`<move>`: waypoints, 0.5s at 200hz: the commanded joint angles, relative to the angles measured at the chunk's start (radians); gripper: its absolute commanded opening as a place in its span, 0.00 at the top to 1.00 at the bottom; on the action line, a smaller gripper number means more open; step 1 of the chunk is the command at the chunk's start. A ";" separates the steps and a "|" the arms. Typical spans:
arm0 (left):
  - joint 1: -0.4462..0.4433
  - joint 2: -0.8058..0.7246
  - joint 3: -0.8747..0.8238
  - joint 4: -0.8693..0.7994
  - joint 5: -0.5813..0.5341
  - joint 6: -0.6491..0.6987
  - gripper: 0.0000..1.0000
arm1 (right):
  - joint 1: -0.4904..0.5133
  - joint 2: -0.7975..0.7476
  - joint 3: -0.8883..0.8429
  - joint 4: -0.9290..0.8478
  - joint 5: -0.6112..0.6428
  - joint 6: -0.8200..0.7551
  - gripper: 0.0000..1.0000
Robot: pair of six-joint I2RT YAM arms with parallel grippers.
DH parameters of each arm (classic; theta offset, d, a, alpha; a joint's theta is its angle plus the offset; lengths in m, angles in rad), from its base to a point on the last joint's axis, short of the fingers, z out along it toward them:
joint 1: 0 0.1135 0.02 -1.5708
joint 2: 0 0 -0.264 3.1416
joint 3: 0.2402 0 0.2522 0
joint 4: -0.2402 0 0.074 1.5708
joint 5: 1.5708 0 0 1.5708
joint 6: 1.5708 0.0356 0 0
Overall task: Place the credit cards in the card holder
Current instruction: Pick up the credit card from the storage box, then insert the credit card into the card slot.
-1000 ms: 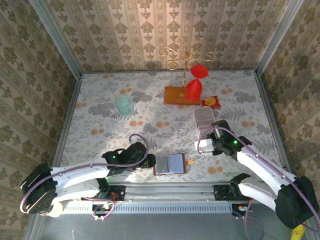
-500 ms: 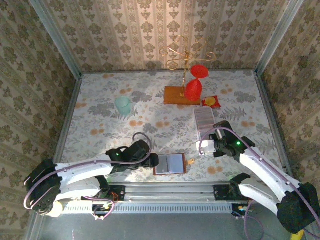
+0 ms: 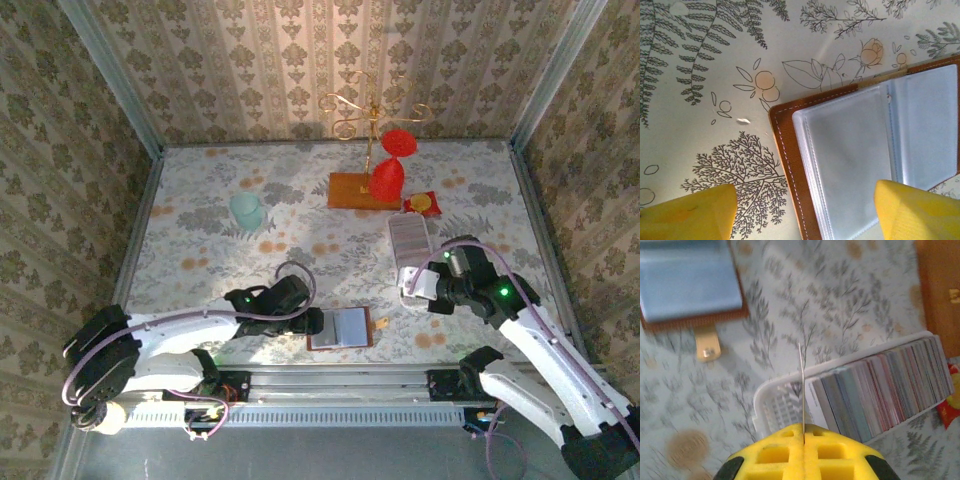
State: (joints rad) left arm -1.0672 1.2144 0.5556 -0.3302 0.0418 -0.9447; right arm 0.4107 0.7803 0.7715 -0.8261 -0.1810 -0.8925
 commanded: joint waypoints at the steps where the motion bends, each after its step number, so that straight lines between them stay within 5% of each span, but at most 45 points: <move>1: -0.013 0.035 0.040 -0.061 0.003 0.032 0.27 | 0.008 -0.016 0.048 0.012 -0.105 0.429 1.00; 39: -0.033 0.081 0.085 -0.112 0.000 0.047 0.26 | 0.009 0.009 0.068 0.087 -0.096 1.132 1.00; 71: -0.036 0.085 0.094 -0.125 0.003 0.040 0.26 | 0.011 0.027 0.099 0.016 -0.136 1.391 1.00; 100: -0.034 0.093 0.086 -0.091 0.022 0.011 0.26 | 0.023 -0.009 -0.107 0.282 -0.295 1.793 1.00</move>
State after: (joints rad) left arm -1.0985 1.2968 0.6300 -0.4160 0.0460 -0.9222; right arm 0.4171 0.7944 0.8028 -0.7158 -0.3275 0.4404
